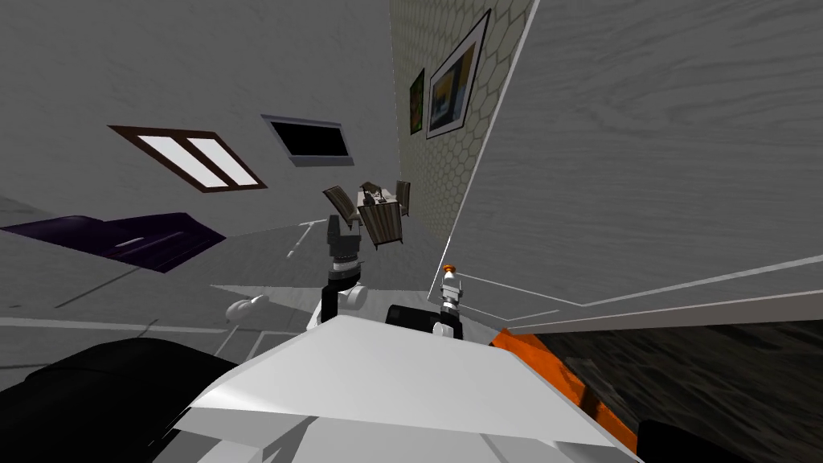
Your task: Push the door open
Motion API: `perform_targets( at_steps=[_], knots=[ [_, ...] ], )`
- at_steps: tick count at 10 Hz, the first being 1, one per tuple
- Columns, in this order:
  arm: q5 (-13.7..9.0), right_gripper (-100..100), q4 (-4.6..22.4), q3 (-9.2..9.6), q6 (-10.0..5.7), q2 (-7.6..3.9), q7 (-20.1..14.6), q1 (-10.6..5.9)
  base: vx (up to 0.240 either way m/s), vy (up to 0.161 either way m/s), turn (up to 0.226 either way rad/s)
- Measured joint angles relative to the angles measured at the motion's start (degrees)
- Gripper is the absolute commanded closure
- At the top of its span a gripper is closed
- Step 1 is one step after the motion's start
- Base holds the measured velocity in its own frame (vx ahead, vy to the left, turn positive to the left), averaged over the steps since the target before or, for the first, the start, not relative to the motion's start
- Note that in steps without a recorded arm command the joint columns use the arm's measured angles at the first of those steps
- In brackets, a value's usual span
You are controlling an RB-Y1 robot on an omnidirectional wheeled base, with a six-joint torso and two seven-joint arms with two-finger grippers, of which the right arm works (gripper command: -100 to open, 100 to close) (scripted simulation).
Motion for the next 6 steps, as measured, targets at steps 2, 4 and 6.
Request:
perform_targets(
  at_steps=[2, 4, 6],
  knots=[
    [-1.81, -100, -0.31, 1.47, -0.85, 1.38, -3.04, 0.17, -0.082, -0.011, 0.045],
    [-3.24, -100, -1.66, 2.7, -1.29, 2.61, -5.13, 1.14, -0.057, -0.018, 0.037],
    [-4.05, -100, -2.38, 3.37, -1.42, 3.37, -6.36, 1.64, 0.008, -0.014, 0.005]
  ],
)
